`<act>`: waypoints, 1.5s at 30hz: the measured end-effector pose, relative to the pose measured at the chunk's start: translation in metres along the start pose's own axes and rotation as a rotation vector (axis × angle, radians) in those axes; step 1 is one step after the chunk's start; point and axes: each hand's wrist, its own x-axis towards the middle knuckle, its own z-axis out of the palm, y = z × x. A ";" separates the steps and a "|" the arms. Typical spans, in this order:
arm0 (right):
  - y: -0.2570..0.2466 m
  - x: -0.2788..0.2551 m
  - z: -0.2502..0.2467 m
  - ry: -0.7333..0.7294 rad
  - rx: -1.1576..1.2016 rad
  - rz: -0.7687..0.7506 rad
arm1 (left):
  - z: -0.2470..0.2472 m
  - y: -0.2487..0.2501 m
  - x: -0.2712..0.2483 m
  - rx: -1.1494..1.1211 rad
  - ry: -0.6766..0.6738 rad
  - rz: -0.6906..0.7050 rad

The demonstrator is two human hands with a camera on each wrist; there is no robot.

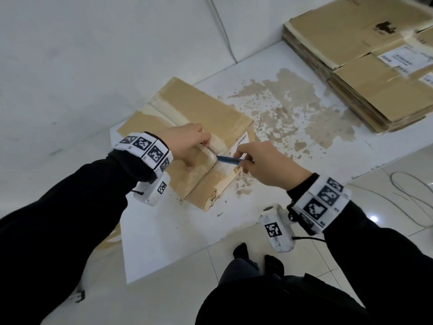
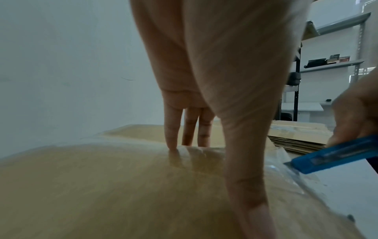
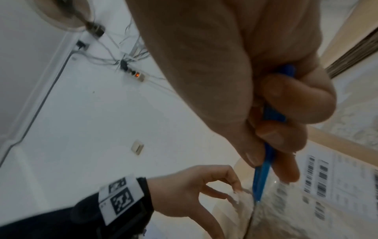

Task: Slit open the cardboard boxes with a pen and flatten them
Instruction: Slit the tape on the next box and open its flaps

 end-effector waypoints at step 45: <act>0.008 -0.021 0.017 0.058 -0.212 -0.197 | 0.036 0.019 0.021 -1.765 0.460 -0.716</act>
